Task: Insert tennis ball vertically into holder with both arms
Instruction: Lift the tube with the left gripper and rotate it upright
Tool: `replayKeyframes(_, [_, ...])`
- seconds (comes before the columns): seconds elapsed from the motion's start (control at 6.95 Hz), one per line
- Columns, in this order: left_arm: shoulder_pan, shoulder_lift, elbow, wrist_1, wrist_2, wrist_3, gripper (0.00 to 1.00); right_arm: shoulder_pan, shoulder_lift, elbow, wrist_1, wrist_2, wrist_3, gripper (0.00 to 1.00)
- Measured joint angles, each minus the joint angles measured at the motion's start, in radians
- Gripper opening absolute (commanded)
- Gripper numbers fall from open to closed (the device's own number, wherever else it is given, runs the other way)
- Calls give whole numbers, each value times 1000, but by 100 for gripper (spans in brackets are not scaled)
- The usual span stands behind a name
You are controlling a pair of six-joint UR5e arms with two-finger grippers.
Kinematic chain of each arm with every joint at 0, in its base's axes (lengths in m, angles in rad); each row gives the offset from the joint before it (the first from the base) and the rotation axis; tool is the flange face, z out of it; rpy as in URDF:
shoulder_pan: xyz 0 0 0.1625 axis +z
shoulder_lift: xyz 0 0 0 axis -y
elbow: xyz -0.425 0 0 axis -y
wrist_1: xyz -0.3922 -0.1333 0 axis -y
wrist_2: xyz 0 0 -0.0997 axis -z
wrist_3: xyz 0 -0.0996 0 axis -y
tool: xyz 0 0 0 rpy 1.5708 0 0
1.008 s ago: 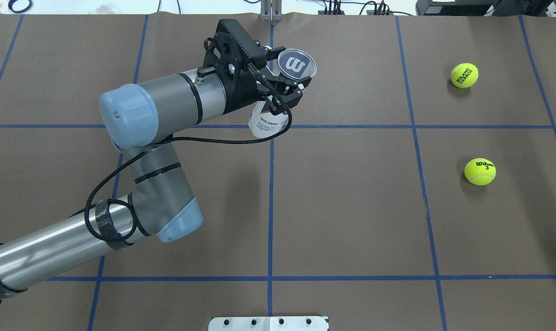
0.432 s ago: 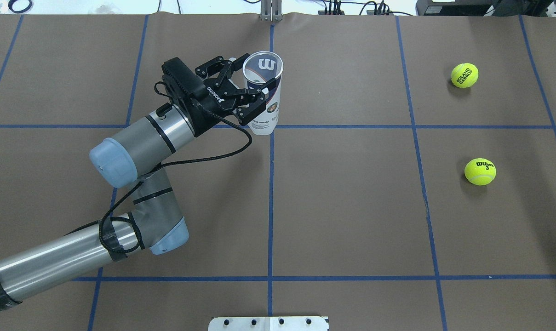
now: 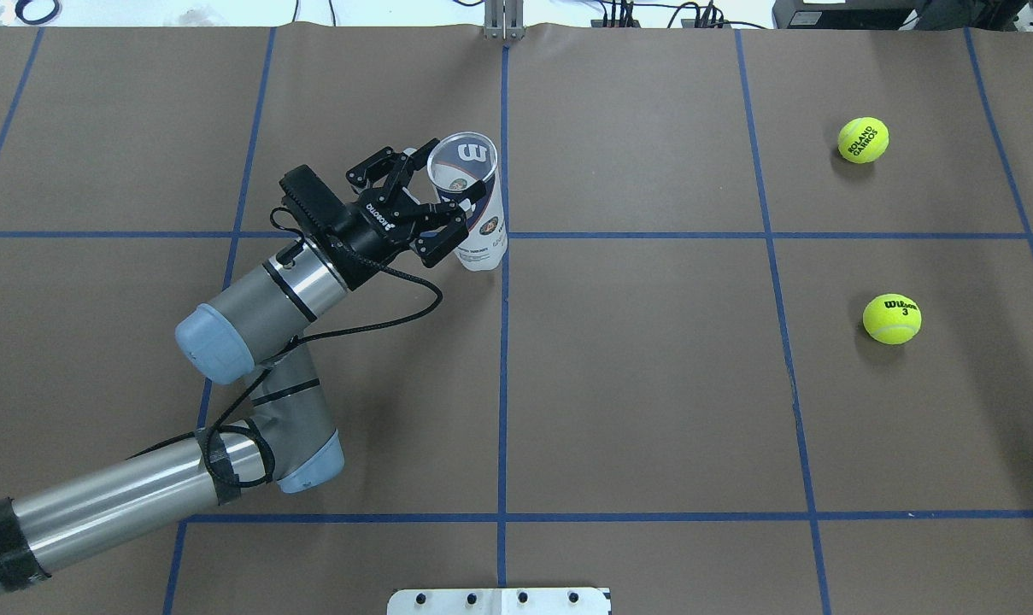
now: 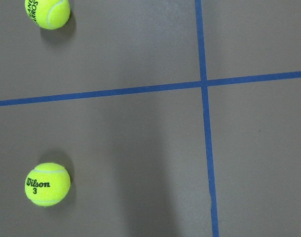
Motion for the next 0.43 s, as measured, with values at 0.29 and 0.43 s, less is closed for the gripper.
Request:
replayKeyframes(0.29, [14,1,9,-8,8,30,46,0,3,-4,0,1,0,100])
replayKeyframes(0.43, [20,-1,10,-7,9,47,62,0,4,-5,0,1,0,100])
